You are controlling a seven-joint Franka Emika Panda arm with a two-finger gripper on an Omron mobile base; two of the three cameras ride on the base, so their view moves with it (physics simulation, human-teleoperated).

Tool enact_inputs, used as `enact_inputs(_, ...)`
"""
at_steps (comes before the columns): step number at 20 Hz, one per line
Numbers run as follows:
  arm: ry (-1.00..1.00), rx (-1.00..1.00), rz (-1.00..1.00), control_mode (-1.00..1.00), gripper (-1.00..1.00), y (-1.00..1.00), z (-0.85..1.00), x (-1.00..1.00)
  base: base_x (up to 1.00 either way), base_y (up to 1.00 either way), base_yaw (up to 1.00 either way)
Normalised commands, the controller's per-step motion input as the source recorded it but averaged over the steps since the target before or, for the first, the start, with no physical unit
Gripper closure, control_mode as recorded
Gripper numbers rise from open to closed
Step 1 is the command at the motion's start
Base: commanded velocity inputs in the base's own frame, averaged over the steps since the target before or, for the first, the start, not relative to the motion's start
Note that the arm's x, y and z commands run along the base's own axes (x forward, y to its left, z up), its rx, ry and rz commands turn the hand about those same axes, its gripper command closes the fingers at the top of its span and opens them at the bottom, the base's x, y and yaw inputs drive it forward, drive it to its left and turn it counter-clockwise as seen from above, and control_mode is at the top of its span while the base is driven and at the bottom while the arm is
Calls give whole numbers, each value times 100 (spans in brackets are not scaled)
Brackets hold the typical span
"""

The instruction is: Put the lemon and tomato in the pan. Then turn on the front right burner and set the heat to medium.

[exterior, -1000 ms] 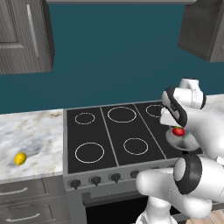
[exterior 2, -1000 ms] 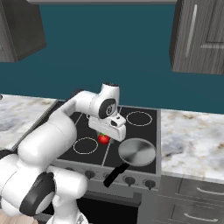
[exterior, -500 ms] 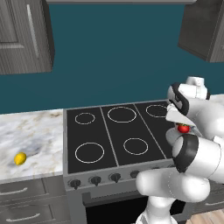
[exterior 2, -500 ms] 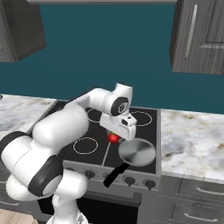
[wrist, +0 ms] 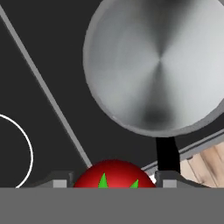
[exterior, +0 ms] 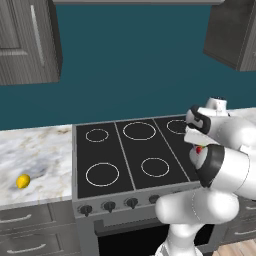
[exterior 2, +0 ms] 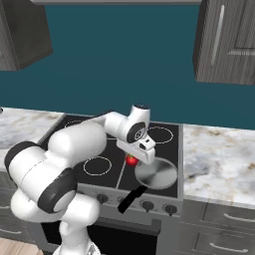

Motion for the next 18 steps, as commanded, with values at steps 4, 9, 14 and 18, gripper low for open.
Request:
enact_inputs(4,-2,0,0,-100,100,-35,0,11,0,0,0)
enact_inputs(9,0,0,0,-100,100,-56,-7,10,0,0,0)
enact_inputs(14,0,0,0,-100,100,-34,-23,30,0,0,0)
enact_inputs(18,3,0,0,-100,100,-19,-37,32,0,0,0)
